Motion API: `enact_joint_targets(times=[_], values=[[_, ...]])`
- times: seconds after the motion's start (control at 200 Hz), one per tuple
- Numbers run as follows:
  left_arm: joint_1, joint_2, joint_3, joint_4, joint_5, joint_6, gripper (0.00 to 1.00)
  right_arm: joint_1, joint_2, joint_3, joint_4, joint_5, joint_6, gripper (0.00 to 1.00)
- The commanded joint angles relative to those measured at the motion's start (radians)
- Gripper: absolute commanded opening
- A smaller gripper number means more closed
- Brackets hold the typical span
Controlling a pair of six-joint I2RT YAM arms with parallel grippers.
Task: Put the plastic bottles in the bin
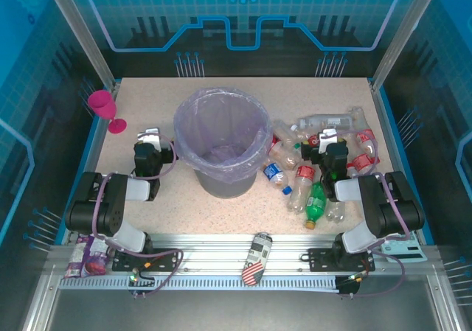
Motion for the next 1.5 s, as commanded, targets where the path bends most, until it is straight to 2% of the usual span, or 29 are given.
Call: enact_joint_targets(times=[0.0,0.2,0.285,0.43,0.505,0.6,0.71,0.805,0.911,0.971,1.101,1.256,1.366,1.496], values=[[-0.007,-0.003,-0.003,0.017,-0.012,-0.01,0.99,-0.012,0.005,0.004,0.035,-0.003,0.013,1.0],[-0.007,-0.004,-0.007,0.028,-0.019,-0.011,0.99,-0.033,0.002,0.001,0.033,-0.035,0.027,1.0],[0.003,-0.098,-0.007,-0.058,-0.06,-0.039,0.99,-0.038,-0.001,0.001,0.035,-0.055,0.028,1.0],[0.014,-0.355,0.039,-0.353,-0.162,-0.069,0.99,-0.052,-0.079,0.062,-0.146,-0.086,0.031,1.0],[0.016,-0.472,0.114,-0.556,-0.203,-0.056,0.99,-0.044,-0.154,0.108,-0.281,-0.062,0.029,1.0],[0.018,-0.598,0.215,-0.791,-0.29,-0.103,0.99,-0.041,-0.274,0.161,-0.437,-0.057,0.074,1.0],[0.028,-0.694,0.364,-1.043,-0.313,-0.194,0.99,-0.043,-0.388,0.305,-0.782,-0.021,0.164,1.0],[0.027,-0.654,0.585,-1.289,-0.237,-0.238,0.99,-0.06,-0.412,0.473,-1.097,0.033,0.236,1.0],[0.021,-0.531,0.838,-1.503,-0.001,-0.243,0.95,-0.136,-0.385,0.635,-1.367,-0.033,0.295,1.0],[-0.004,-0.46,0.957,-1.592,0.105,-0.221,0.93,-0.186,-0.361,0.689,-1.467,-0.068,0.299,1.0],[-0.123,-0.313,1.161,-1.779,0.17,-0.119,0.92,-0.304,-0.262,0.787,-1.606,-0.086,0.222,1.0],[-0.189,-0.202,1.215,-1.862,0.193,-0.046,0.92,-0.473,-0.064,0.934,-1.69,-0.237,0.164,0.87],[-0.19,-0.195,1.176,-1.845,0.193,-0.017,0.91,-0.504,0.035,0.988,-1.68,-0.253,0.146,0.84],[-0.19,-0.19,1.135,-1.816,0.253,-0.021,0.87,-0.517,0.157,1.069,-1.677,-0.221,0.126,0.83]])
